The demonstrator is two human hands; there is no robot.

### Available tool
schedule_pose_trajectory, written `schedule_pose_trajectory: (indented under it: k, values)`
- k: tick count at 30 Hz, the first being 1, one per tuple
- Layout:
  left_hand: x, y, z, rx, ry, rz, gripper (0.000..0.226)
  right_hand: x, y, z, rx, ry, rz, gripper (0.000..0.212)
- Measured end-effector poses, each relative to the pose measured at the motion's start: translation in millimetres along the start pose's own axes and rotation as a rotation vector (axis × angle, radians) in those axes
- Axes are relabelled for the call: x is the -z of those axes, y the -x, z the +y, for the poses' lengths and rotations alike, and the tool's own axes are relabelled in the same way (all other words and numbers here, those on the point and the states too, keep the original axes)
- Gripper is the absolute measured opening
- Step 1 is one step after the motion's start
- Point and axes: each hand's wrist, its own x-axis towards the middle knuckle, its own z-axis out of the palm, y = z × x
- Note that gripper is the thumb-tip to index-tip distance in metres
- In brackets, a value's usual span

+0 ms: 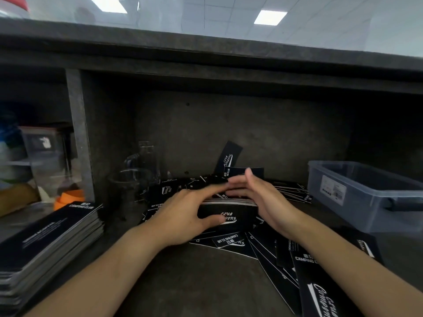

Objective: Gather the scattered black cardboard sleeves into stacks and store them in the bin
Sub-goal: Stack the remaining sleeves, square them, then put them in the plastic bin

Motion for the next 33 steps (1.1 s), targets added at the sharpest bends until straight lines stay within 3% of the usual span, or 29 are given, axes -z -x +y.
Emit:
schedule_pose_trajectory:
  k: [2, 4, 6, 8, 11, 14, 16, 19, 26, 30, 33]
  values:
    - [2, 1, -4, 0.027, -0.121, -0.038, 0.056, -2, -3, 8, -0.087, -0.001, 0.016, 0.072]
    - [3, 1, -7, 0.04, -0.095, -0.068, 0.053, -3, -1, 12, -0.166, -0.062, -0.061, 0.065]
    - [4, 1, -8, 0.034, 0.0, -0.097, 0.048, -3, 0, 8, -0.157, -0.13, -0.108, 0.053]
    - [5, 0, -7, 0.044, 0.05, -0.097, 0.041, 3, -4, 7, -0.089, -0.092, -0.034, 0.052]
    - [14, -2, -3, 0.068, 0.112, -0.144, 0.03, 15, -14, 16, -0.038, 0.226, 0.154, 0.042]
    - [24, -1, -3, 0.095, 0.203, -0.215, 0.025, 22, -15, 35, -0.108, 0.712, 0.012, 0.064]
    - [26, 0, -5, 0.122, 0.247, -0.223, 0.022, 18, -21, 44, -0.102, 0.813, -0.037, 0.077]
    - [25, 2, -4, 0.145, 0.289, -0.234, 0.02, 8, -31, 43, -0.111, 0.594, -0.029, 0.078]
    - [25, 3, -3, 0.125, 0.294, -0.207, 0.02, 29, -14, 15, 0.093, 0.329, 0.201, 0.021]
    - [21, 2, -6, 0.117, 0.216, -0.126, 0.024, 40, -11, 8, 0.177, 0.221, 0.254, 0.018]
    - [19, 2, -7, 0.088, 0.203, -0.124, 0.023, 42, -10, 5, 0.24, 0.343, 0.182, 0.019]
